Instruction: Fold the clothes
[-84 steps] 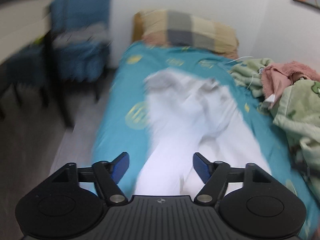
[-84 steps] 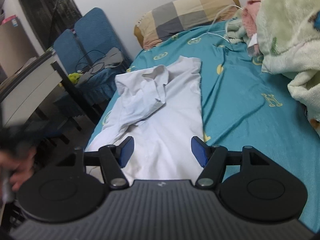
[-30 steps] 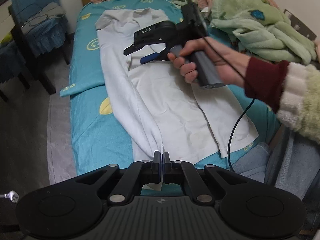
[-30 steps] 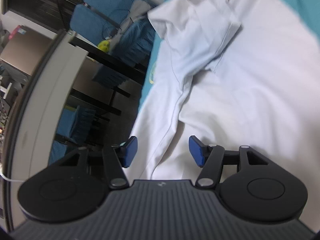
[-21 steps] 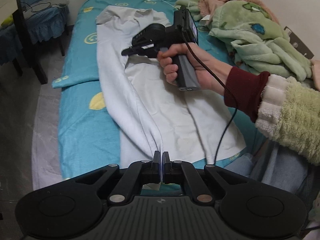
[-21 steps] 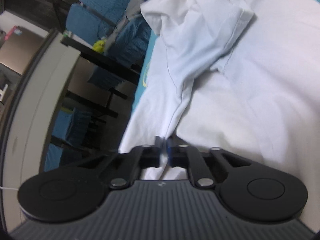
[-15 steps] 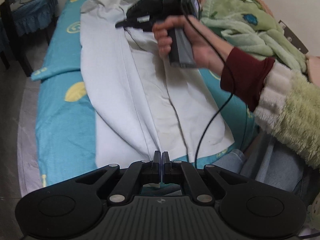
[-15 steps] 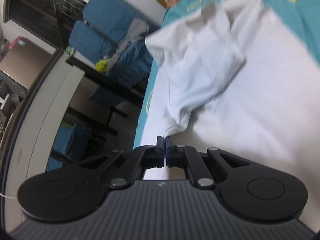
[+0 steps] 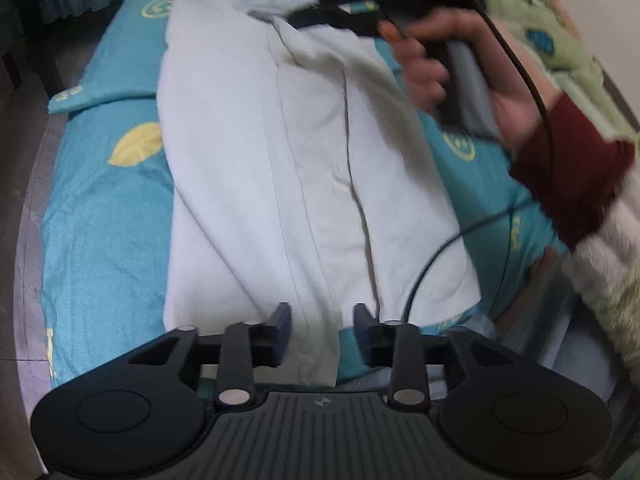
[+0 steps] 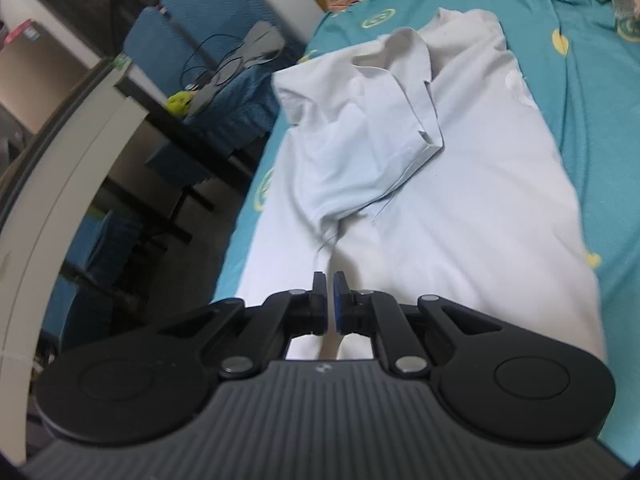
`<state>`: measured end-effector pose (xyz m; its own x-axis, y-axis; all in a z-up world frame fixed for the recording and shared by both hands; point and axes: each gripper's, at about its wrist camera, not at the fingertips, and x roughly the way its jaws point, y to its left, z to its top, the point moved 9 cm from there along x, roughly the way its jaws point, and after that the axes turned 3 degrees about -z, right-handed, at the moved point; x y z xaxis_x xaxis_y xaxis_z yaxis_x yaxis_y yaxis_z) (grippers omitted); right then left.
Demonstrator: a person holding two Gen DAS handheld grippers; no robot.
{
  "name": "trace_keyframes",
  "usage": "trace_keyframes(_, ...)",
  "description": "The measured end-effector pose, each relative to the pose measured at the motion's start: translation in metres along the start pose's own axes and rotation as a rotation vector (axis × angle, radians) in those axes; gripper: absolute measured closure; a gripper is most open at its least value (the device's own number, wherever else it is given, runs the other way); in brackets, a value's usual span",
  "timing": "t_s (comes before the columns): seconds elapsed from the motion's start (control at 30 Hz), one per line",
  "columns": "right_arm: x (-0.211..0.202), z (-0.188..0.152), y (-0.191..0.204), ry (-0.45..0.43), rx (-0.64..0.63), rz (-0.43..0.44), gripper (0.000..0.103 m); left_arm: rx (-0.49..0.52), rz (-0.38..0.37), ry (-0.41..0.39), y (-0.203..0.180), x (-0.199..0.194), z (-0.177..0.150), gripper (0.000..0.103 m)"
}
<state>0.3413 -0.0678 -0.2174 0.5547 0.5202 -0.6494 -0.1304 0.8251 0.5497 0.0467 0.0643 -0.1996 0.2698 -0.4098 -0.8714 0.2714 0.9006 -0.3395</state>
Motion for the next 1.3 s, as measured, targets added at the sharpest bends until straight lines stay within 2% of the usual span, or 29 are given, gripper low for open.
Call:
trace_keyframes(0.07, -0.027, -0.007, 0.005, -0.001, -0.025, -0.018, 0.095, -0.058, 0.008, -0.064, 0.012, -0.009, 0.015, 0.041)
trace_keyframes(0.17, -0.072, -0.026, 0.007, 0.007, -0.064, -0.064, 0.092, -0.113, 0.014, -0.137, 0.030, -0.018, 0.035, 0.038)
trace_keyframes(0.2, -0.088, -0.035, 0.005, 0.011, -0.069, -0.082, 0.082, -0.108, 0.053, -0.147, 0.036, -0.017, 0.040, 0.037)
trace_keyframes(0.23, -0.104, -0.044, 0.002, 0.009, -0.067, -0.096, 0.065, -0.103, 0.091, -0.158, 0.043, -0.015, 0.045, 0.037)
trace_keyframes(0.3, -0.135, -0.065, -0.005, -0.004, -0.049, -0.114, 0.043, -0.075, 0.173, -0.159, 0.054, -0.009, 0.052, 0.037)
trace_keyframes(0.33, -0.149, -0.077, -0.009, -0.008, -0.025, -0.118, 0.036, -0.067, 0.193, -0.146, 0.059, -0.004, 0.051, 0.037)
trace_keyframes(0.47, -0.175, -0.126, -0.041, 0.039, 0.137, -0.154, 0.035, -0.099, 0.180, -0.077, 0.079, 0.021, 0.039, 0.037)
trace_keyframes(0.6, -0.172, -0.149, -0.078, 0.090, 0.299, -0.271, 0.035, -0.139, 0.144, -0.034, 0.088, 0.033, 0.031, 0.037)
trace_keyframes(0.67, -0.166, -0.146, -0.083, 0.093, 0.299, -0.271, 0.036, -0.146, 0.134, -0.009, 0.090, 0.037, 0.028, 0.037)
trace_keyframes(0.83, -0.137, -0.165, -0.087, 0.228, 0.325, -0.257, 0.036, -0.142, 0.128, 0.019, 0.086, 0.041, 0.023, 0.033)
trace_keyframes(1.0, -0.134, -0.173, -0.084, 0.267, 0.352, -0.209, 0.035, -0.126, 0.107, 0.051, 0.076, 0.043, 0.019, 0.033)
trace_keyframes(1.13, -0.132, -0.182, -0.069, 0.334, 0.322, -0.130, 0.036, -0.080, 0.063, 0.091, 0.061, 0.047, 0.014, 0.033)
trace_keyframes(1.3, -0.129, -0.191, -0.058, 0.386, 0.251, -0.117, 0.038, -0.022, 0.050, 0.127, 0.045, 0.047, 0.006, 0.035)
